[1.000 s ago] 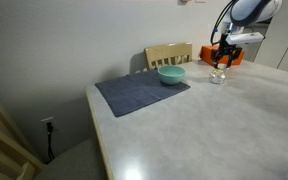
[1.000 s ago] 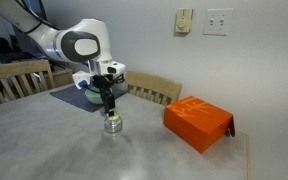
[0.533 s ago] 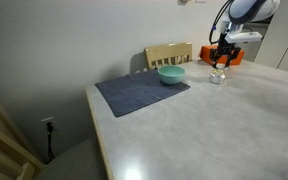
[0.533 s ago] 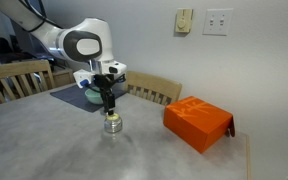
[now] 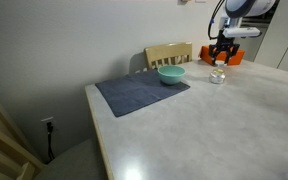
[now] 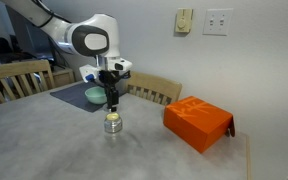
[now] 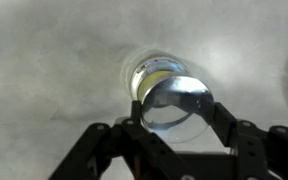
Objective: Put the lid on the silver object, remove it, then put it back again.
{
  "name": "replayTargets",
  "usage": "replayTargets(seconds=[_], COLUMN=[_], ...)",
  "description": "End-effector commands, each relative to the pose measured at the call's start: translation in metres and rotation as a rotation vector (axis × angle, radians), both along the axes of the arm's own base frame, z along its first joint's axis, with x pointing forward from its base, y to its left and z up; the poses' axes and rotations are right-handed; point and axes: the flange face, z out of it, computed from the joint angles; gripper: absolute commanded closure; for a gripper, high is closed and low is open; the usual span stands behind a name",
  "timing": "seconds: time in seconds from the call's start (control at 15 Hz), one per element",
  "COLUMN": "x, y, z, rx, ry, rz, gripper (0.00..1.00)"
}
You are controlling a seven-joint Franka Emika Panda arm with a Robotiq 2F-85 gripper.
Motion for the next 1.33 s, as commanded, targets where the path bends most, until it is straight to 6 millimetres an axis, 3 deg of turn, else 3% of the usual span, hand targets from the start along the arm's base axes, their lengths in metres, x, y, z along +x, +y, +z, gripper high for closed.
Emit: replayTargets(seconds=[0.0,0.33,0.87,1.27], x=[0.012,0.022,0.028,0.028], y=[-0.012,-0.022,-0.02,-0.015], z=[-0.008,-0.02,-0.047,-0.046], rx=[0.042,0.064,0.059,0.052], ry=[0.038,0.066,0.114,0.109], rz=[-0.028,-0.052,-0.051,-0.046], gripper=[0.56,0.56,0.56,0.56])
